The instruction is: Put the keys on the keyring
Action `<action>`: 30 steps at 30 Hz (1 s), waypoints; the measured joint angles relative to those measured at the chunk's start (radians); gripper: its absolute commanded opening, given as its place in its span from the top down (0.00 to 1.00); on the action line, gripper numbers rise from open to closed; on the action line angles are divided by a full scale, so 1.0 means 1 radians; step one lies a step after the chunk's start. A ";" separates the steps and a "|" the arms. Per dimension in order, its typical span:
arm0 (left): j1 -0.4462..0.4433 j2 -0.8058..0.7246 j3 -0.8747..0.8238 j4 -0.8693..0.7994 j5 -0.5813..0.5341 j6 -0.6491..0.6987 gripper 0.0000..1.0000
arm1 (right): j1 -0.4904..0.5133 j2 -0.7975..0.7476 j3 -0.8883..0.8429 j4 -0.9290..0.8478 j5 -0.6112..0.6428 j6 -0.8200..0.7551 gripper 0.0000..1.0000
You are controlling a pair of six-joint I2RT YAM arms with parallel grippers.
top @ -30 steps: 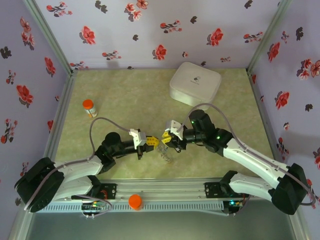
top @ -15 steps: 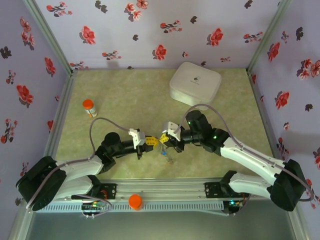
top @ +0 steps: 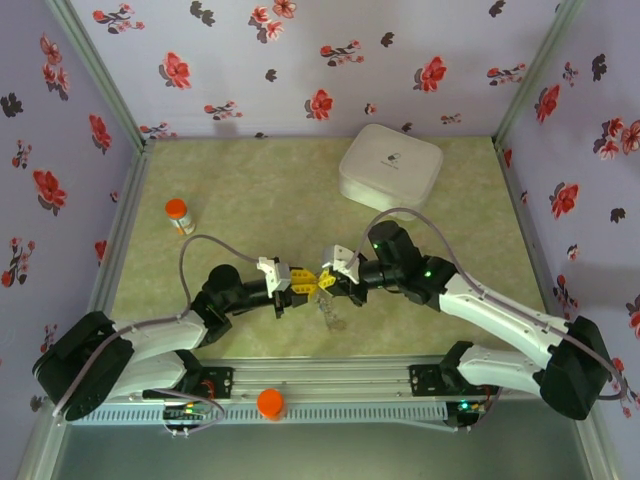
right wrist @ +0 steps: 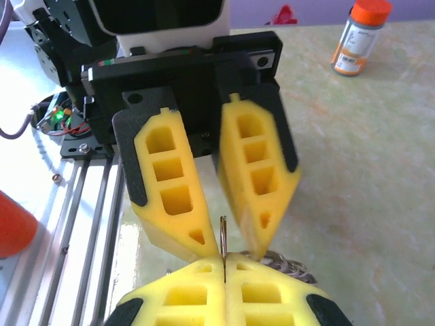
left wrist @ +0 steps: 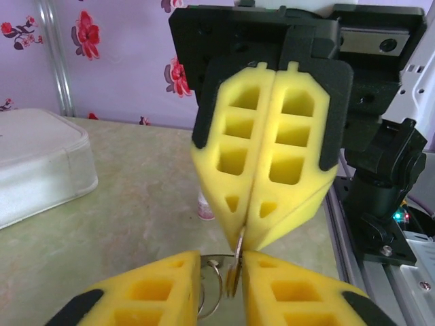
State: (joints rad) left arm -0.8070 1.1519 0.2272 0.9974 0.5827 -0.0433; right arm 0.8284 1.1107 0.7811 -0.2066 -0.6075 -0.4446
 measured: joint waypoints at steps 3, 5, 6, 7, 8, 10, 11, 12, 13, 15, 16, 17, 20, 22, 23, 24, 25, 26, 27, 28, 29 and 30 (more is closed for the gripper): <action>0.000 -0.038 0.016 -0.093 -0.006 0.032 0.76 | 0.011 0.008 0.045 -0.085 0.030 -0.027 1.00; 0.000 -0.065 0.034 -0.160 -0.006 0.055 0.76 | 0.021 0.017 0.081 -0.142 0.059 -0.050 1.00; 0.000 -0.076 0.039 -0.183 -0.006 0.064 0.75 | 0.024 0.019 0.092 -0.159 0.069 -0.058 1.00; 0.000 -0.087 0.043 -0.208 -0.007 0.074 0.75 | 0.029 0.020 0.103 -0.179 0.081 -0.068 1.00; 0.000 -0.095 0.044 -0.232 -0.007 0.082 0.75 | 0.033 0.022 0.111 -0.194 0.090 -0.074 1.00; 0.000 -0.103 0.048 -0.281 -0.006 0.098 0.75 | 0.042 0.031 0.129 -0.225 0.110 -0.087 1.00; 0.000 -0.103 0.053 -0.304 -0.006 0.104 0.76 | 0.048 0.039 0.140 -0.240 0.119 -0.093 1.00; 0.000 -0.103 0.058 -0.319 -0.006 0.107 0.75 | 0.055 0.047 0.150 -0.250 0.129 -0.099 1.00; 0.000 -0.103 0.064 -0.330 -0.006 0.109 0.76 | 0.062 0.056 0.159 -0.258 0.138 -0.104 1.00; 0.000 -0.102 0.072 -0.338 -0.004 0.110 0.76 | 0.071 0.069 0.167 -0.264 0.150 -0.107 1.00; 0.000 -0.099 0.076 -0.337 -0.002 0.110 0.76 | 0.075 0.073 0.167 -0.264 0.156 -0.107 1.00; 0.000 -0.096 0.078 -0.335 0.001 0.110 0.77 | 0.077 0.076 0.167 -0.264 0.159 -0.107 1.00; 0.000 -0.080 0.080 -0.318 0.017 0.103 0.83 | 0.082 0.079 0.167 -0.263 0.164 -0.106 1.00; 0.000 -0.071 0.080 -0.307 0.031 0.098 0.94 | 0.082 0.079 0.167 -0.262 0.164 -0.106 1.00; 0.000 -0.069 0.080 -0.303 0.037 0.095 0.98 | 0.082 0.079 0.167 -0.261 0.166 -0.105 1.00; 0.000 -0.067 0.080 -0.303 0.045 0.097 1.00 | 0.080 0.079 0.167 -0.255 0.172 -0.104 1.00; 0.000 -0.066 0.080 -0.301 0.047 0.096 1.00 | 0.079 0.079 0.166 -0.252 0.172 -0.102 1.00; 0.000 -0.064 0.080 -0.301 0.050 0.095 1.00 | 0.080 0.079 0.164 -0.248 0.172 -0.101 1.00; 0.000 -0.064 0.080 -0.301 0.050 0.095 1.00 | 0.079 0.078 0.160 -0.240 0.172 -0.097 1.00; 0.000 -0.064 0.080 -0.301 0.050 0.095 1.00 | 0.079 0.076 0.154 -0.233 0.174 -0.095 1.00; 0.000 -0.064 0.080 -0.302 0.050 0.095 1.00 | 0.079 0.072 0.149 -0.226 0.178 -0.091 0.97; 0.000 -0.064 0.080 -0.302 0.050 0.095 1.00 | 0.079 0.066 0.140 -0.215 0.180 -0.083 0.82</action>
State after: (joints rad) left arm -0.8070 1.0874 0.3077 0.6952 0.6327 0.0513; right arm 0.9073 1.1770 0.9215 -0.4217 -0.4278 -0.5278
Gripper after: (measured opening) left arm 0.044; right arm 0.048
